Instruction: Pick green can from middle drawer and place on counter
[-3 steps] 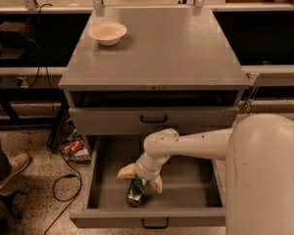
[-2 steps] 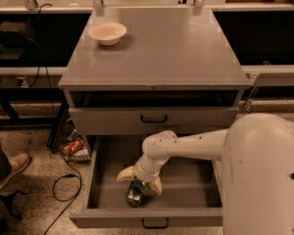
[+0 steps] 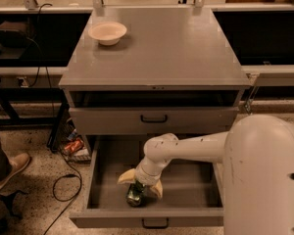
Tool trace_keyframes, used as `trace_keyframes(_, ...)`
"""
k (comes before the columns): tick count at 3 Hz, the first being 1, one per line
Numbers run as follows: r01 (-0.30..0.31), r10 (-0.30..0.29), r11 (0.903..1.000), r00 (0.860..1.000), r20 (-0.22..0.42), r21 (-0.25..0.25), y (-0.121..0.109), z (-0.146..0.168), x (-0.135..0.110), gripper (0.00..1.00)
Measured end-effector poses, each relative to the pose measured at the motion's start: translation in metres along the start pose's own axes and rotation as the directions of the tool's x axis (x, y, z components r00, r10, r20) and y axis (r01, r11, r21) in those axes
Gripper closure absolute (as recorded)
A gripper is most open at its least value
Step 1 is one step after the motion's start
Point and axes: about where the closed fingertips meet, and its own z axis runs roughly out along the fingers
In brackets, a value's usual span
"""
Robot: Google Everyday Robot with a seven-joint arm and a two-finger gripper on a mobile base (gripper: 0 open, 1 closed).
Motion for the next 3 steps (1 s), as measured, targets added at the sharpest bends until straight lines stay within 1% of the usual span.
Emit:
trace_keyframes(1,-0.007,0.007,0.9999,1.0,0.023,0.008,0.0033,0.0072,-0.0067,0.0)
trace_keyframes(2,-0.009,0.008,0.9998,0.999,0.044,0.018,-0.0008,0.0146,-0.0122,0.0)
trace_keyframes(3,-0.009,0.008,0.9998,0.999,0.047,0.02,-0.0016,0.016,-0.0132,0.0)
